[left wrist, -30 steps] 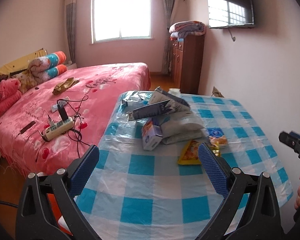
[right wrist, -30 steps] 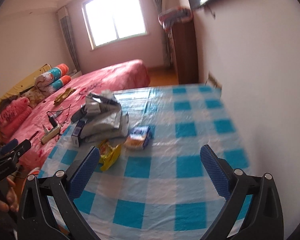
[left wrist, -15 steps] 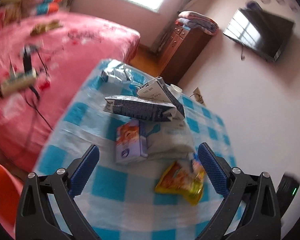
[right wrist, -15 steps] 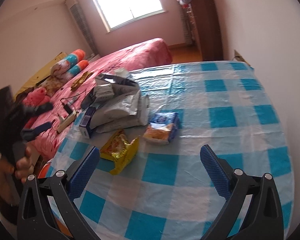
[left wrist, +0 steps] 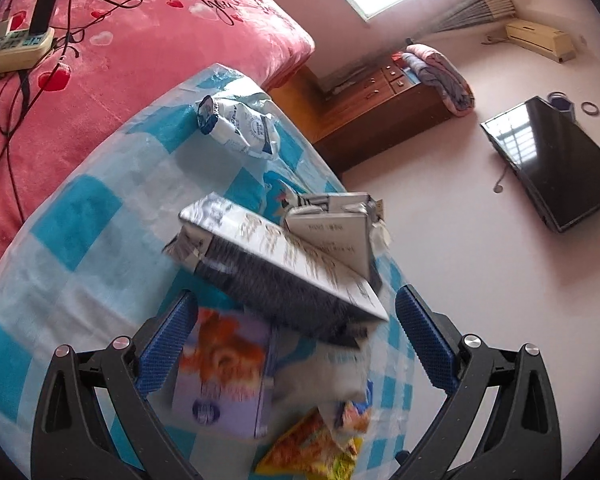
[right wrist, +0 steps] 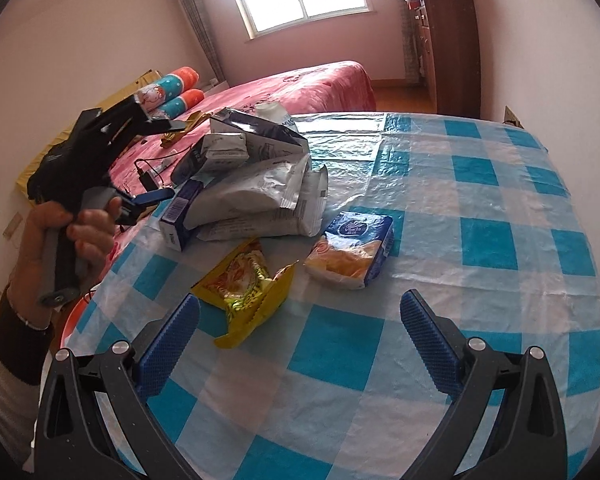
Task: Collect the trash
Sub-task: 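Grasp the crumpled white milk carton with the left gripper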
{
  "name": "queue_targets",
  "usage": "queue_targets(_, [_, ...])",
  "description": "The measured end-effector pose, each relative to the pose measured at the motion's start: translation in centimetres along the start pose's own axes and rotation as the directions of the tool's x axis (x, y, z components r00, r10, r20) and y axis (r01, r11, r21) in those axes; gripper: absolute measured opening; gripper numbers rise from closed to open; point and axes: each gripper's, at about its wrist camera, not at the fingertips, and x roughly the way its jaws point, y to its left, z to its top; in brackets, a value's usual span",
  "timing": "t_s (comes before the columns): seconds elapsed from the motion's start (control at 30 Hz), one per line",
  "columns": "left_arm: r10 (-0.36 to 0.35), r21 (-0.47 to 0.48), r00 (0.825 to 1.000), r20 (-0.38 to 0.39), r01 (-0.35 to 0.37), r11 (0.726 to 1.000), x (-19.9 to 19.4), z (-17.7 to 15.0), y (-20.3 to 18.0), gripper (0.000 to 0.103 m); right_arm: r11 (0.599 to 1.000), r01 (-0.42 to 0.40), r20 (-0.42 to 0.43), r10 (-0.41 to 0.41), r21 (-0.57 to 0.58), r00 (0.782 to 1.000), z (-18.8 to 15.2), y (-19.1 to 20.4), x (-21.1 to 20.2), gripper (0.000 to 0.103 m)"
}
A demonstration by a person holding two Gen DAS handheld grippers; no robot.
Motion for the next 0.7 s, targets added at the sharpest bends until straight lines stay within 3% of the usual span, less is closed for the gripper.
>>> queue_targets(0.13, [0.022, -0.011, 1.0, -0.011, -0.022, 1.0, 1.6, 0.7, -0.1, 0.095, 1.0, -0.007, 0.003, 0.007, 0.007, 1.0, 0.4, -0.7, 0.5, 0.099])
queue_targets(0.2, [0.038, -0.014, 0.999, -0.032, -0.038, 0.999, 2.4, 0.8, 0.0, 0.07, 1.0, -0.012, -0.003, 0.012, 0.022, 1.0, 0.7, -1.3, 1.0, 0.099])
queue_targets(0.27, [0.045, -0.027, 0.998, -0.052, -0.046, 0.999, 3.0, 0.9, 0.3, 0.063, 0.999, -0.019, -0.009, 0.019, 0.048, 1.0, 1.0, -2.1, 1.5, 0.099])
queue_targets(0.57, [-0.012, 0.05, 0.998, -0.059, 0.015, 0.999, 2.6, -0.2, -1.0, 0.047, 0.987, 0.003, -0.046, 0.005, 0.162, 0.999, 2.2, -4.9, 4.9, 0.097])
queue_targets(0.63, [-0.023, 0.068, 0.998, -0.067, 0.027, 0.997, 2.2, -0.6, -1.3, 0.044, 0.985, 0.013, -0.059, -0.003, 0.171, 0.998, 2.4, -5.0, 5.9, 0.086])
queue_targets(0.7, [-0.036, 0.079, 0.997, -0.069, 0.042, 0.996, 1.7, -1.1, -1.6, 0.041, 0.986, 0.037, -0.073, -0.026, 0.161, 0.997, 2.5, -4.7, 6.7, 0.082])
